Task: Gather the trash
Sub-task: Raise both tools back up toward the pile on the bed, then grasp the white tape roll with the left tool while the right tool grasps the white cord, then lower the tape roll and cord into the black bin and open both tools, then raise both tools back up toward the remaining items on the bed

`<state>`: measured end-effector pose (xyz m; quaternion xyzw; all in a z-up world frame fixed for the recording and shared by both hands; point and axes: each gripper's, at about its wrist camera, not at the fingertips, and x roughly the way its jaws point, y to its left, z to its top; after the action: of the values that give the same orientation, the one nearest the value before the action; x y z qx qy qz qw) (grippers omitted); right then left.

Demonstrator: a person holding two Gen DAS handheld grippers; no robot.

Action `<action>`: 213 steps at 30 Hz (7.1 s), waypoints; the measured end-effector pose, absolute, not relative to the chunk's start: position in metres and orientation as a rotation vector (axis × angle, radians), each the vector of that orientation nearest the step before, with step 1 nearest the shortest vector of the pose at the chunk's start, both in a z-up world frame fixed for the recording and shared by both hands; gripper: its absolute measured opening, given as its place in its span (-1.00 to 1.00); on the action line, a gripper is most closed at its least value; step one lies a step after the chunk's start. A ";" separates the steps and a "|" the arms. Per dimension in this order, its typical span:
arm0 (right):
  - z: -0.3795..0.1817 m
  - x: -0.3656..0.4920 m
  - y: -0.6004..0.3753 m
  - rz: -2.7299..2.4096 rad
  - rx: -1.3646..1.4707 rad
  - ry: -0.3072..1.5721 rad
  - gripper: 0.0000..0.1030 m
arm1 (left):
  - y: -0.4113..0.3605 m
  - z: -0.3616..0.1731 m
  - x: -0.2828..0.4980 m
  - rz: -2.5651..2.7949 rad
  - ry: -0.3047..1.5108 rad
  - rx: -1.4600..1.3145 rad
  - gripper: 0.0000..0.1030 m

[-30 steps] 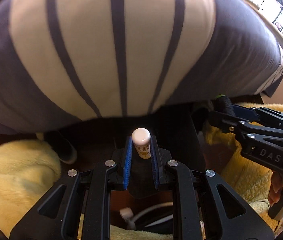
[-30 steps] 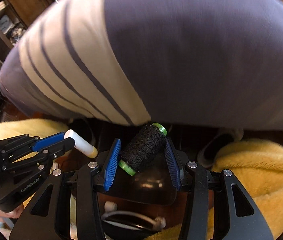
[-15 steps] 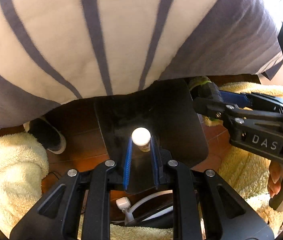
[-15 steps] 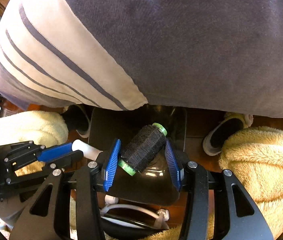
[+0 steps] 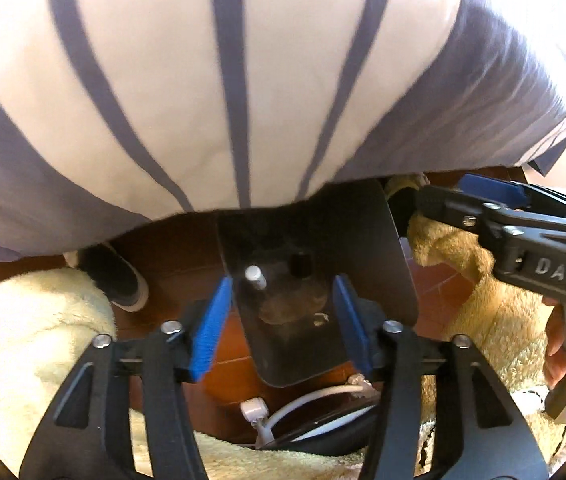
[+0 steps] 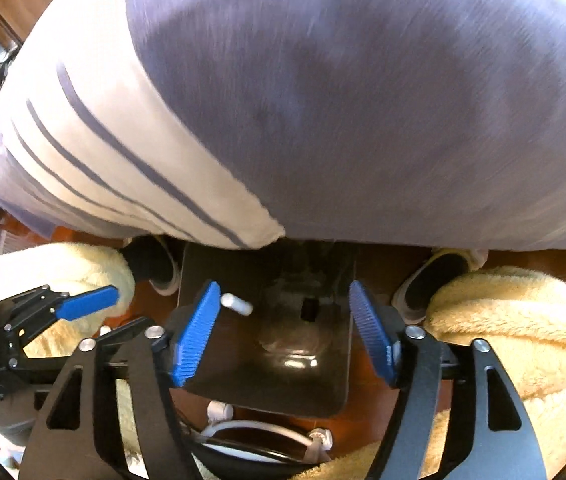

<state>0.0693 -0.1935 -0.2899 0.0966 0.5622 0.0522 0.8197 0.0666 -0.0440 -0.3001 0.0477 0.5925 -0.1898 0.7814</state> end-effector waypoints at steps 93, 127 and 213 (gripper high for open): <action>-0.050 0.176 -0.186 0.125 0.096 0.585 -0.51 | -0.024 -0.049 0.219 -0.291 0.644 0.135 -0.40; -0.138 0.031 -0.193 0.161 0.072 0.781 -0.51 | -0.036 -0.128 0.042 -0.432 0.789 0.104 -0.40; -0.076 0.121 -0.227 0.034 0.064 0.640 0.93 | -0.004 -0.089 0.140 -0.289 0.729 0.126 0.84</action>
<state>0.1213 -0.2275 -0.0763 0.0315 0.3146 0.0169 0.9485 0.1399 -0.0038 -0.0888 0.0611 0.3549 -0.1406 0.9223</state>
